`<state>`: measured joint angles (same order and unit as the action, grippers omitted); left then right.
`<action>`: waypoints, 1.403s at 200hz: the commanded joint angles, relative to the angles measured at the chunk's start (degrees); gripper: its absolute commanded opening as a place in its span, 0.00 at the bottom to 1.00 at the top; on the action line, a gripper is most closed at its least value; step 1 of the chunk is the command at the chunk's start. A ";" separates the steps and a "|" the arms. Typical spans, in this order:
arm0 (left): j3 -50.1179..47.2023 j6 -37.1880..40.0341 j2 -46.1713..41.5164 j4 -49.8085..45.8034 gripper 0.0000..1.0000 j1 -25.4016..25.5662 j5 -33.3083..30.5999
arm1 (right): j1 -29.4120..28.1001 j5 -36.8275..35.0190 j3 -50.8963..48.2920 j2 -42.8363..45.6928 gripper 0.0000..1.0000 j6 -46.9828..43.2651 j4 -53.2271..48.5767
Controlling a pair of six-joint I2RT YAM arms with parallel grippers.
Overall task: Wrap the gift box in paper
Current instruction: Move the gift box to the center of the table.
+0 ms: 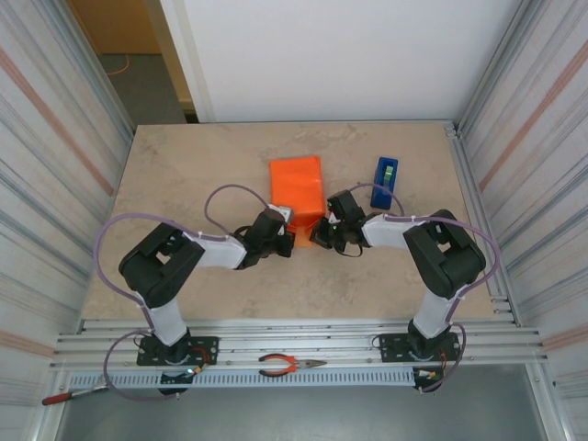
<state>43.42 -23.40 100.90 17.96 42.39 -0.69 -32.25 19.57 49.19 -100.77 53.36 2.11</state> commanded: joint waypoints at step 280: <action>14.12 -4.94 3.13 -5.98 0.53 -16.18 21.55 | 10.63 9.87 29.76 -17.32 0.00 -5.25 -13.80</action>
<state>60.75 -27.33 107.02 11.40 22.87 18.65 -18.63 26.02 78.87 -116.75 50.02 -11.16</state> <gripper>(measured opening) 0.530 0.061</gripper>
